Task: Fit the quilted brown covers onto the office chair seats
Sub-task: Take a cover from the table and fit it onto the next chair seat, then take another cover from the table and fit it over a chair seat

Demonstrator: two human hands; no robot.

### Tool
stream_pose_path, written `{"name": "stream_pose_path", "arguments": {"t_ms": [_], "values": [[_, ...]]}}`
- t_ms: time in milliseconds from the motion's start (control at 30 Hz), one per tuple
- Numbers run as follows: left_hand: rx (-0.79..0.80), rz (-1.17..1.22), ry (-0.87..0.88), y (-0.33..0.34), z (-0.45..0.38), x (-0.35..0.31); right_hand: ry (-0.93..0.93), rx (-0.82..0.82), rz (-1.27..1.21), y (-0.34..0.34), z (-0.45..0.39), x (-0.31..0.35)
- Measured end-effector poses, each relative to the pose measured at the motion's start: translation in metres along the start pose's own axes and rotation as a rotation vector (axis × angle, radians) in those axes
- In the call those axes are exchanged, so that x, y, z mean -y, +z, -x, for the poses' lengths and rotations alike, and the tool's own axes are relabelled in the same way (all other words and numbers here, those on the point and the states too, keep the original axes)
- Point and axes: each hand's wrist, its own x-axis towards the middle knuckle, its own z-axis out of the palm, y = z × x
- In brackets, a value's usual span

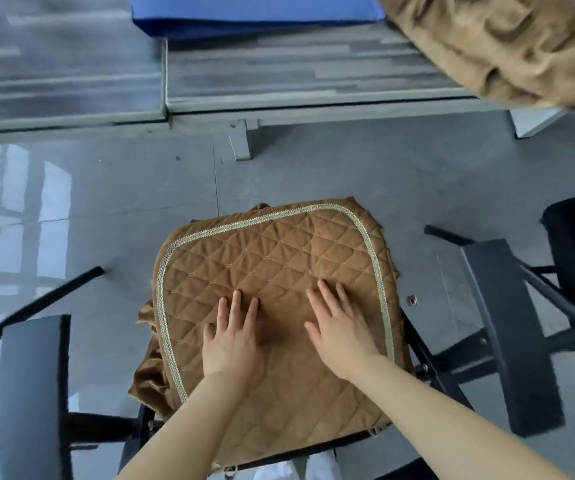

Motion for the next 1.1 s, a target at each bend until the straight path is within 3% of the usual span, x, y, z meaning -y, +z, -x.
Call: {"name": "stream_pose_path", "arguments": {"t_ms": [100,400,567,833,1100], "values": [[0.136,0.182,-0.119,-0.049,0.018,-0.015,0.058,-0.018,-0.206,-0.049,0.032,0.015],[0.016,0.322,0.055,-0.142,0.146,-0.105,0.053,-0.228,-0.398,-0.171,0.183,-0.027],[-0.078,0.405,0.188,-0.142,0.230,-0.189,0.074,-0.308,-0.425,-0.202,0.275,-0.107],[-0.218,0.718,0.143,-0.142,0.303,-0.343,0.102,-0.361,-0.383,-0.225,0.411,-0.272],[-0.251,0.715,0.199,-0.164,0.325,-0.431,0.067,-0.383,-0.394,-0.281,0.438,-0.338]]}}
